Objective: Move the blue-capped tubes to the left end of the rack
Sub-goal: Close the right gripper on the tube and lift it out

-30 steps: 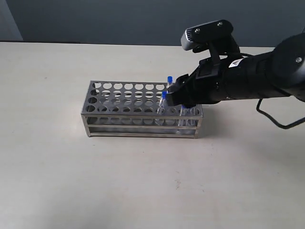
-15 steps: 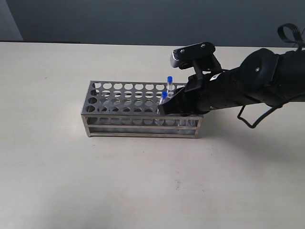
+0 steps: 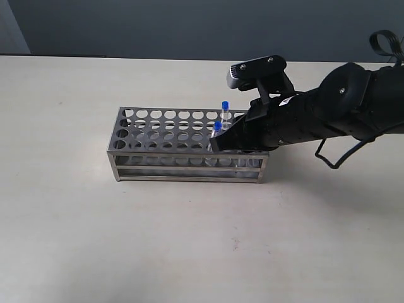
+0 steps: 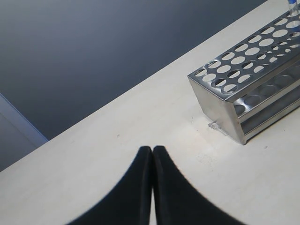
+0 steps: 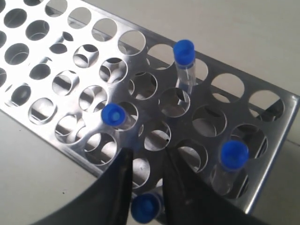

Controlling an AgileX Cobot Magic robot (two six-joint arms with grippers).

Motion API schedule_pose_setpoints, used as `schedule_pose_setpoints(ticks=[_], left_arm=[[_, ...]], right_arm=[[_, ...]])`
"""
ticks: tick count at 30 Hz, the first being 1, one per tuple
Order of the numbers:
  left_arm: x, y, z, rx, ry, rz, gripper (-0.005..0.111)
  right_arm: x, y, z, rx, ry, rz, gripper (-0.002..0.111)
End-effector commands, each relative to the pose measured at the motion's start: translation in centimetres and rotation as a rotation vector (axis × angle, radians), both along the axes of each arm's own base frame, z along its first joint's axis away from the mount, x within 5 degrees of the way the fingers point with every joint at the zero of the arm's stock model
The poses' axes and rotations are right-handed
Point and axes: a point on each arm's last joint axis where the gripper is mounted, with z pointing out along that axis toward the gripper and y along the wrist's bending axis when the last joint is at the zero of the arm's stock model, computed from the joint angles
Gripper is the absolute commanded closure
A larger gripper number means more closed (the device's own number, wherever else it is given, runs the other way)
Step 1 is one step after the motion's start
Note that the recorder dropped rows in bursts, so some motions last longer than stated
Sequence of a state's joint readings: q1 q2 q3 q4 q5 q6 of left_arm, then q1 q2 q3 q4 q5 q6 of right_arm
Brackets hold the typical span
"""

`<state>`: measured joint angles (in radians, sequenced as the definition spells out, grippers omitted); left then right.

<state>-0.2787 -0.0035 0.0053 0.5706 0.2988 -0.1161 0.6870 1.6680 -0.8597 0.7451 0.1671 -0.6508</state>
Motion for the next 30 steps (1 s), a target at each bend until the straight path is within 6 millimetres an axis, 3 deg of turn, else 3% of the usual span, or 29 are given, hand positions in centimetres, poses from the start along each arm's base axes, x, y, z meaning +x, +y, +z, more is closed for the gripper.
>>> schedule_pose_setpoints(ticks=[1, 4, 9, 18, 30], left_arm=[[0.0, -0.1, 0.2, -0.023, -0.003, -0.008, 0.106], [0.0, -0.1, 0.2, -0.023, -0.003, -0.008, 0.106], [0.0, -0.1, 0.2, -0.023, -0.003, -0.008, 0.106], [0.0, -0.1, 0.2, -0.023, -0.003, -0.008, 0.106], [0.0, -0.1, 0.2, -0.023, -0.003, -0.008, 0.106]], right_arm=[[-0.3, 0.1, 0.0, 0.0, 0.035, 0.021, 0.085], [-0.3, 0.1, 0.0, 0.002, 0.033, 0.021, 0.087], [-0.5, 0.0, 1.0, 0.015, 0.005, 0.029, 0.109], [-0.7, -0.1, 1.9, 0.031, -0.015, 0.032, 0.109], [-1.5, -0.7, 5.0, 0.083, -0.089, 0.046, 0.109]])
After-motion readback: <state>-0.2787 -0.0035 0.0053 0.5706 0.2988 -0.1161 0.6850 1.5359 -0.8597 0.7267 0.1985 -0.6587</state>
